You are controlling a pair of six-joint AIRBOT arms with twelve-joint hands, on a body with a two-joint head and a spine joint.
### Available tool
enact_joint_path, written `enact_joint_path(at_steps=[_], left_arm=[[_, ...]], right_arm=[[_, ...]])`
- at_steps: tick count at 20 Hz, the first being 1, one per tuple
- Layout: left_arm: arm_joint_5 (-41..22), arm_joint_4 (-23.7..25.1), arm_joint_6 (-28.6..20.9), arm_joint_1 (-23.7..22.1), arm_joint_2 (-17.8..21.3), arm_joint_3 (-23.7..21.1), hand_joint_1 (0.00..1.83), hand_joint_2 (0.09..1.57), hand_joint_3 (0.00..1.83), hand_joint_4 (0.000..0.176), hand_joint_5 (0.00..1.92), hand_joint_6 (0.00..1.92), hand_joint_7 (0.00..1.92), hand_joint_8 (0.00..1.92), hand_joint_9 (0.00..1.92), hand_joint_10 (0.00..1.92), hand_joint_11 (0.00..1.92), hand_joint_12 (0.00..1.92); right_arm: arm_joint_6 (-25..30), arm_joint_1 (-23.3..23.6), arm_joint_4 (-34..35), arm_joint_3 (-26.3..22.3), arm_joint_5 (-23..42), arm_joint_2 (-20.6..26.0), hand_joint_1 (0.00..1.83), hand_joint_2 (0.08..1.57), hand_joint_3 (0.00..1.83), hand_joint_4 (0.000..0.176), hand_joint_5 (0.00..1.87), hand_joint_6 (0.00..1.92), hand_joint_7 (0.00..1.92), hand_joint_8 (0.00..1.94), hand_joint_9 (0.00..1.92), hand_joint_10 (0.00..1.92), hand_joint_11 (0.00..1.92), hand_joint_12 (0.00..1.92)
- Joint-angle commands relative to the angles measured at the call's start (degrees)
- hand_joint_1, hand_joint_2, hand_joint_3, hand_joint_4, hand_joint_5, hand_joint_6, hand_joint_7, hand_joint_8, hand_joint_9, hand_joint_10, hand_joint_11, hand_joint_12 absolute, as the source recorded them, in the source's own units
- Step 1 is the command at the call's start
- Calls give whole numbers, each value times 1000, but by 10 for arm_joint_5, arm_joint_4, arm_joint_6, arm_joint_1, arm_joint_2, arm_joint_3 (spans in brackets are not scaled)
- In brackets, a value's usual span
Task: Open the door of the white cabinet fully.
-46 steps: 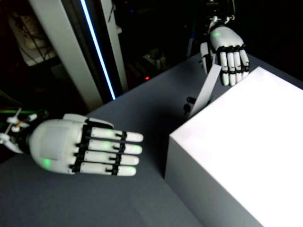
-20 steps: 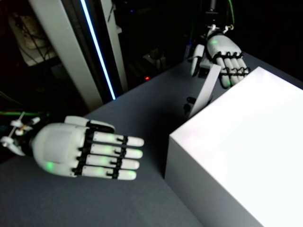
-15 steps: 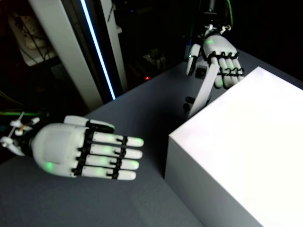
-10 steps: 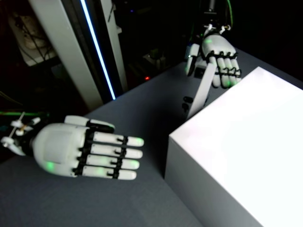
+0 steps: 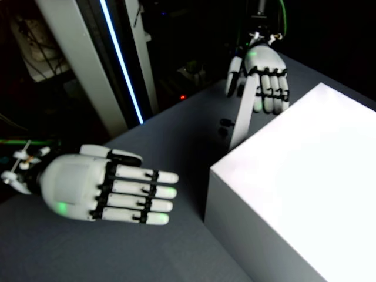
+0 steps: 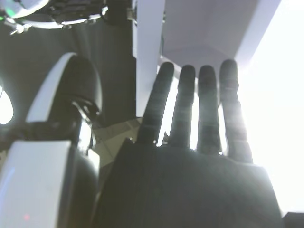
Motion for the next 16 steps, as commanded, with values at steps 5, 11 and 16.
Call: enact_joint_path(at_steps=[5, 11, 16], left_arm=[[-47, 33, -17, -20, -8, 3, 193, 1395, 0, 0, 56, 5, 45, 6, 26, 5, 0, 123], [-19, 69, -42, -40, -30, 14, 289, 1390, 1, 0, 109, 0, 82, 0, 94, 0, 44, 165], [0, 94, -48, -58, -40, 19, 284, 1387, 0, 0, 76, 3, 39, 3, 34, 2, 17, 155]], right_arm=[[5, 1, 17, 7, 69, -3, 539, 1403, 1, 0, 194, 0, 163, 3, 95, 1, 93, 15], [7, 1, 17, 8, 68, -3, 552, 1395, 0, 0, 195, 2, 158, 3, 102, 7, 107, 15], [9, 1, 17, 8, 68, -4, 560, 1389, 0, 0, 211, 4, 159, 1, 91, 2, 91, 6]])
